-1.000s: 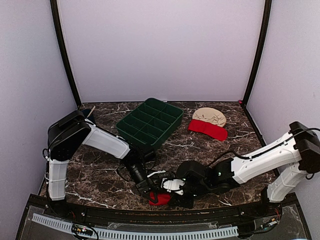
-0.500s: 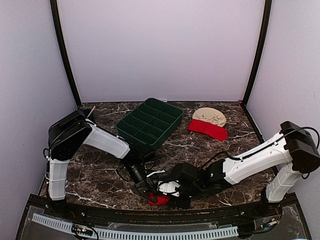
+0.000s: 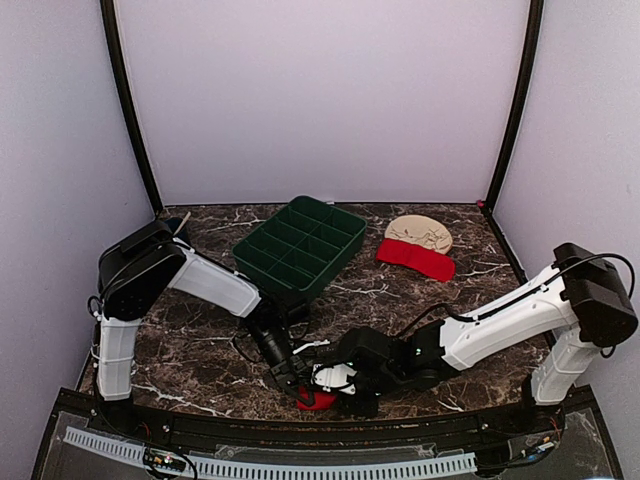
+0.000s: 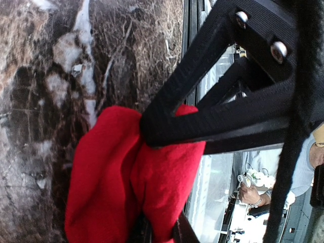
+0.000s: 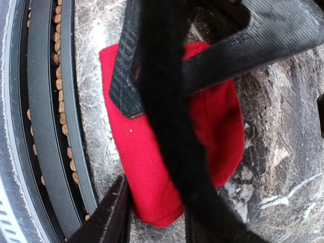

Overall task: Roll the socks
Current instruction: Roll the sock at the center of the board.

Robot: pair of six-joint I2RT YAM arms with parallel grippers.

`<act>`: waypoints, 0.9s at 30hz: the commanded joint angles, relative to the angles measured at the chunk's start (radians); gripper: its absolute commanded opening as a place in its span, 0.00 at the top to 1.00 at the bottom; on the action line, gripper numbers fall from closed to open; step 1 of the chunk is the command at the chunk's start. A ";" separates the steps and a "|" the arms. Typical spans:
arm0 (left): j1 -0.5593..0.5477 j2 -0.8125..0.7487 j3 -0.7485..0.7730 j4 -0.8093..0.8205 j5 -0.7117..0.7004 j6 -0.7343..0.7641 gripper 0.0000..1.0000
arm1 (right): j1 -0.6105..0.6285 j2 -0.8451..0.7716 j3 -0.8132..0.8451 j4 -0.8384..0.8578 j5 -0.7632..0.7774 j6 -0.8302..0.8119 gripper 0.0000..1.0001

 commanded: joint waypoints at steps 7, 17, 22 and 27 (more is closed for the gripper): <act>-0.005 0.051 -0.008 -0.062 -0.148 0.013 0.85 | 0.006 0.018 0.014 0.065 -0.016 -0.008 0.91; 0.011 -0.004 -0.044 -0.008 -0.197 -0.054 0.76 | -0.004 0.014 -0.014 0.076 -0.040 0.022 1.00; 0.028 -0.052 -0.086 0.021 -0.203 -0.077 0.74 | -0.020 0.013 -0.022 0.080 -0.061 0.034 1.00; 0.047 -0.093 -0.117 0.040 -0.226 -0.098 0.73 | -0.032 0.017 -0.014 0.072 -0.087 0.035 1.00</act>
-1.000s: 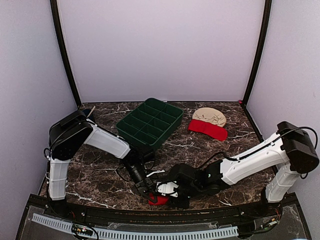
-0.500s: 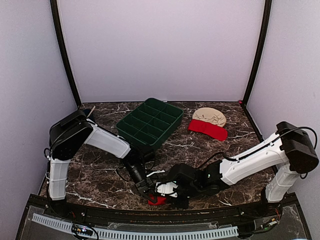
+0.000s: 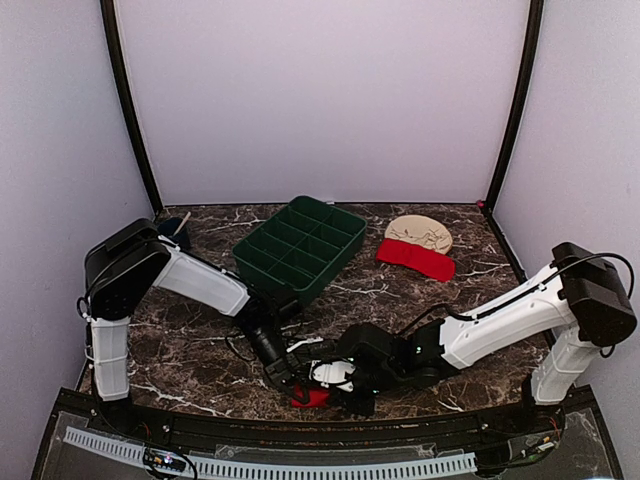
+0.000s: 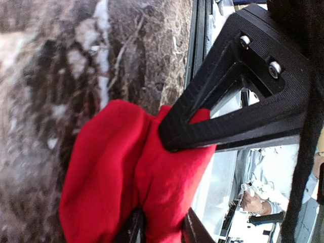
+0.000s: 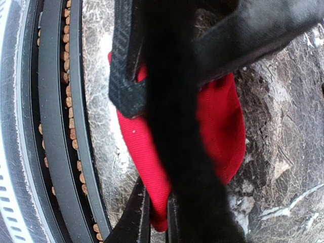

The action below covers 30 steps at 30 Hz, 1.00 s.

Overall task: Roll the socks
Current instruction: Roll the sock at the center of the board.

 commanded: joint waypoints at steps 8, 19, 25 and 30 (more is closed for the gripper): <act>0.047 -0.060 -0.066 0.016 -0.188 -0.045 0.73 | -0.025 0.025 0.009 -0.006 -0.061 0.009 1.00; 0.066 -0.110 -0.099 0.012 -0.189 -0.052 0.72 | -0.032 0.047 0.031 -0.019 -0.082 -0.005 1.00; 0.077 -0.142 -0.125 0.008 -0.196 -0.056 0.72 | -0.033 0.053 0.032 -0.023 -0.085 -0.006 1.00; 0.086 -0.171 -0.153 0.015 -0.215 -0.068 0.72 | -0.037 0.056 0.031 -0.027 -0.082 -0.005 1.00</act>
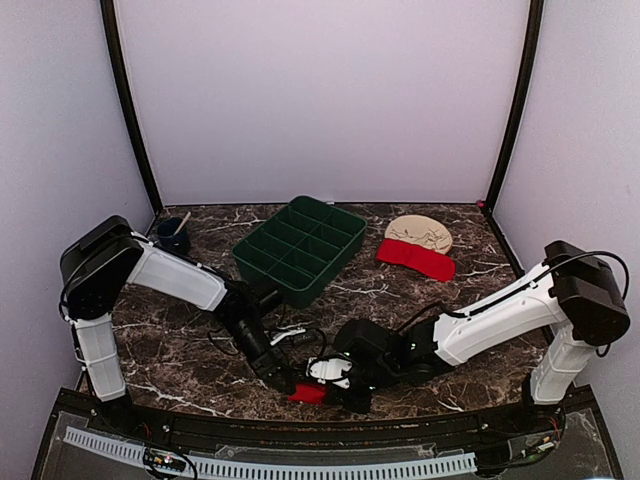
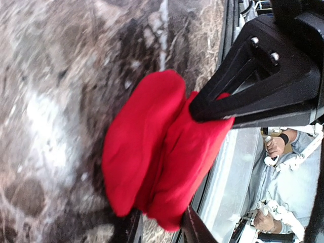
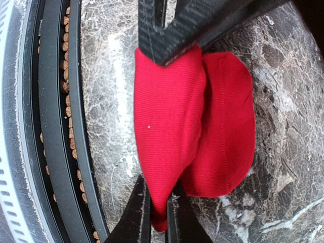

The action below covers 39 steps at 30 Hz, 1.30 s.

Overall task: Roll the socks
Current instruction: Roll the sock at the center of the board.

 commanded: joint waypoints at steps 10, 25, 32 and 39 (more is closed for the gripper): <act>0.043 -0.134 -0.051 -0.014 -0.239 -0.066 0.71 | -0.014 0.043 0.047 -0.087 -0.051 -0.002 1.00; 0.041 -0.381 -0.165 0.151 -0.508 -0.236 0.70 | -0.108 0.097 0.127 -0.166 -0.277 0.043 1.00; -0.011 -0.522 -0.235 0.233 -0.629 -0.239 0.68 | -0.161 0.130 0.157 -0.184 -0.395 0.071 1.00; -0.137 -0.541 -0.242 0.255 -0.738 -0.212 0.67 | -0.195 0.162 0.195 -0.221 -0.481 0.074 1.00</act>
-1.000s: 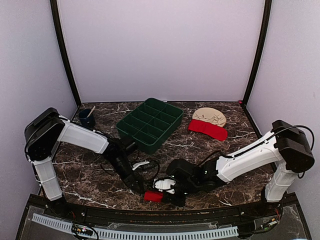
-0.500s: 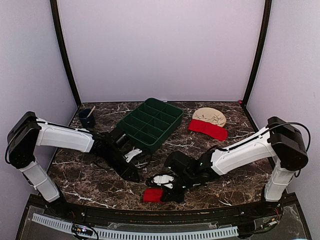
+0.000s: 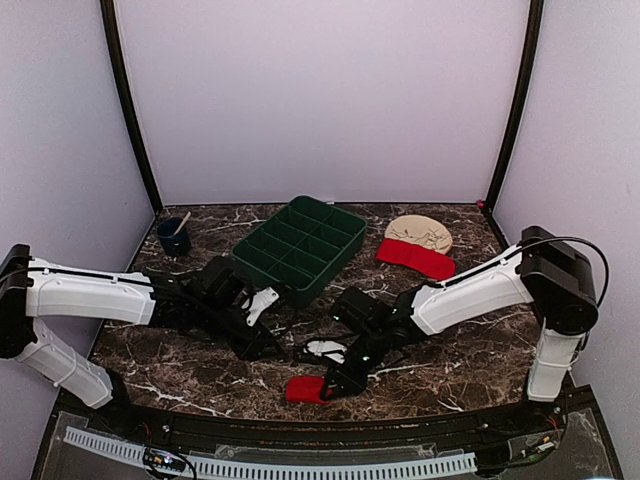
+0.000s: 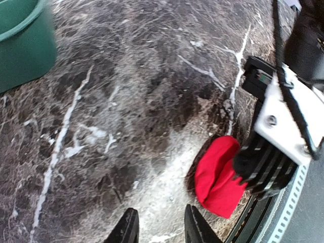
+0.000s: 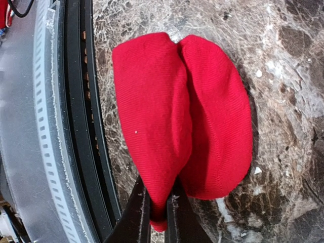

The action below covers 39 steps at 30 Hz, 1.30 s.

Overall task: Roll the socks
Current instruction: Roll the sock at the center of the board, then pick up the sock from the center of the board.

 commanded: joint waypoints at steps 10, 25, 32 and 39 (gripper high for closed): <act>-0.164 -0.081 -0.077 0.105 -0.132 0.035 0.65 | -0.052 0.060 0.045 -0.053 -0.175 0.029 1.00; -0.291 0.015 -0.039 0.113 -0.158 0.143 0.63 | -0.100 0.127 0.085 -0.071 -0.287 0.080 1.00; -0.331 0.041 -0.021 0.104 -0.173 0.190 0.61 | -0.107 0.155 0.090 -0.063 -0.325 0.099 1.00; -0.352 0.108 0.012 0.083 -0.180 0.243 0.59 | -0.109 0.168 0.096 -0.058 -0.347 0.107 1.00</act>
